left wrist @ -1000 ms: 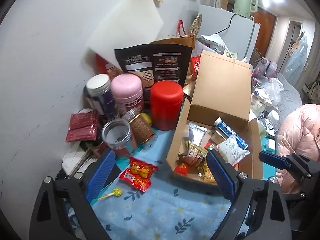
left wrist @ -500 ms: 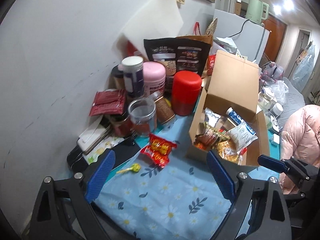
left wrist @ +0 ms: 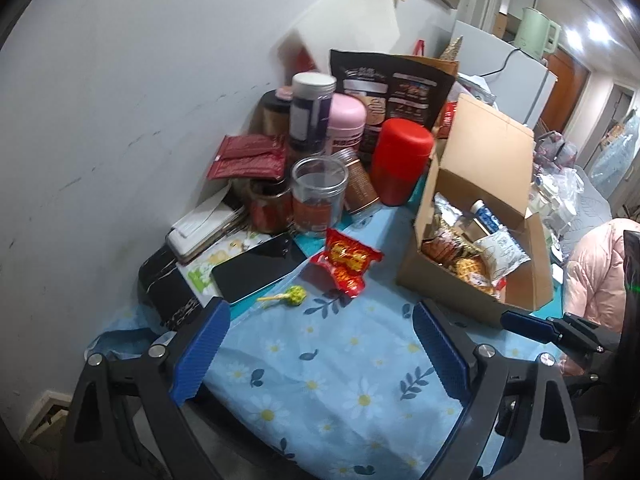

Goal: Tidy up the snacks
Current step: 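Withdraw both tools from the box back over the table, then grasp the yellow lollipop with the left gripper while the right grasps the red candy packet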

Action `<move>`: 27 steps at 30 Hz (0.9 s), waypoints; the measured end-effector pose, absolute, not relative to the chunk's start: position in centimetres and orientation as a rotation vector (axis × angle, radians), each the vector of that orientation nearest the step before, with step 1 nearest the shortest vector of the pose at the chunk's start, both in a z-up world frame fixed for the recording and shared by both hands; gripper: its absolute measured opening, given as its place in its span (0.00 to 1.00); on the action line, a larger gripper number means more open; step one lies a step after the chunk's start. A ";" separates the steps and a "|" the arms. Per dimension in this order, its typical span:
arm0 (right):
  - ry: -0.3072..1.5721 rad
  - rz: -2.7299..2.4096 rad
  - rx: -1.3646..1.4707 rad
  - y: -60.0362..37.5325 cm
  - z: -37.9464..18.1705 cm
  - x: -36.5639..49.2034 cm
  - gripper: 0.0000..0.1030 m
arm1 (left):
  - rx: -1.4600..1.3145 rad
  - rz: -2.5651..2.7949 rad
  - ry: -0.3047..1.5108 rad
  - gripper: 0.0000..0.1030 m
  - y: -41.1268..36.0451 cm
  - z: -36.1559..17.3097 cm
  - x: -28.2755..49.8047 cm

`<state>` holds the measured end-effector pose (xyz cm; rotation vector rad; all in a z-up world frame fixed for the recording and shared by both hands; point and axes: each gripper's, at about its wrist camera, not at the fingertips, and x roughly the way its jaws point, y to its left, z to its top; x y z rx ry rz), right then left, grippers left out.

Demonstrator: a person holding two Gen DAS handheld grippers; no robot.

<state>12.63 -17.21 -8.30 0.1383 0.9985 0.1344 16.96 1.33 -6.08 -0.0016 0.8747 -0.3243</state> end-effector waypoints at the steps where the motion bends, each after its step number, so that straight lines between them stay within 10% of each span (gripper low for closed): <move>1: 0.999 0.137 0.139 -17.0 -8.4 12.7 0.67 | -0.005 -0.319 0.880 0.91 1.7 -6.5 17.1; 27: 1.139 0.167 0.138 -15.2 -18.3 21.5 0.67 | 0.144 -0.468 0.989 0.91 0.9 -16.7 26.9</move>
